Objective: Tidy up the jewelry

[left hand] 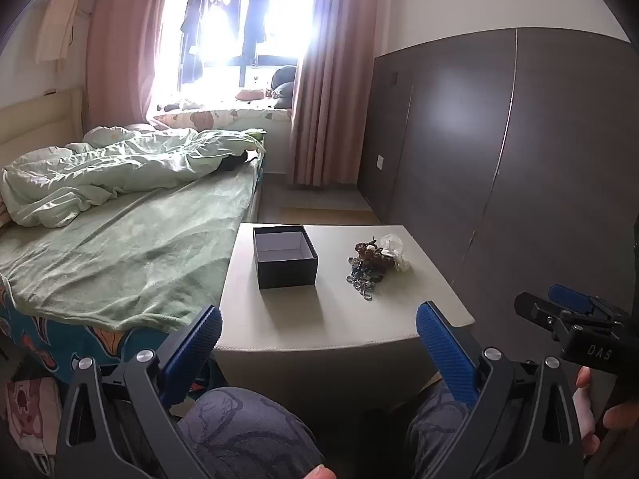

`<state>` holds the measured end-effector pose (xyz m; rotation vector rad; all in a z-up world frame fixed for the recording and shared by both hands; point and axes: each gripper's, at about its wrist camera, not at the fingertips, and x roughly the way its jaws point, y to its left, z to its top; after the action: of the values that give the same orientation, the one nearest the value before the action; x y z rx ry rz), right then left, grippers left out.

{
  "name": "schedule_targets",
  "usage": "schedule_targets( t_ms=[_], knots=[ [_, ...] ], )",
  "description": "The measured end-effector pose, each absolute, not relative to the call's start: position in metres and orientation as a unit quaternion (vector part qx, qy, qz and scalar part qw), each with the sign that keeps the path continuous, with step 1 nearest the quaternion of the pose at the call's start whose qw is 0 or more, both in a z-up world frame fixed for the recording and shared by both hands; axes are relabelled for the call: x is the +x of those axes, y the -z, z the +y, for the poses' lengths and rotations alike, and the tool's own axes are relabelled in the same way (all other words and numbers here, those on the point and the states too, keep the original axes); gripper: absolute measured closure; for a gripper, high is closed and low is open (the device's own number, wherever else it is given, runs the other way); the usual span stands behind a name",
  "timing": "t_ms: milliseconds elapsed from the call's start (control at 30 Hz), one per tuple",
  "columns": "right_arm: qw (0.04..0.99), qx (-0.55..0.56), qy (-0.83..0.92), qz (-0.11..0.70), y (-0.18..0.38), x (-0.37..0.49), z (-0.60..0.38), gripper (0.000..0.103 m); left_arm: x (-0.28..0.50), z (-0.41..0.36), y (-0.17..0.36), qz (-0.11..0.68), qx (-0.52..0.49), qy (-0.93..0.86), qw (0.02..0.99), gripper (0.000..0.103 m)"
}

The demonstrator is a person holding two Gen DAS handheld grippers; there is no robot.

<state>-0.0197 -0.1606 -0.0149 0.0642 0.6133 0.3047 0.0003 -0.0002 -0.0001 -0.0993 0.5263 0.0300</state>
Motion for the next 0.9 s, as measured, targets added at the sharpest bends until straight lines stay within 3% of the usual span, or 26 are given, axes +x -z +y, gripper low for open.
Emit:
schedule_targets(
  t_ms=[900],
  knots=[
    [0.943, 0.031, -0.134, 0.304, 0.0123, -0.0161, -0.1668, 0.005, 0.0011, 0.0008, 0.0011, 0.258, -0.050, -0.003, 0.965, 0.008]
  ],
)
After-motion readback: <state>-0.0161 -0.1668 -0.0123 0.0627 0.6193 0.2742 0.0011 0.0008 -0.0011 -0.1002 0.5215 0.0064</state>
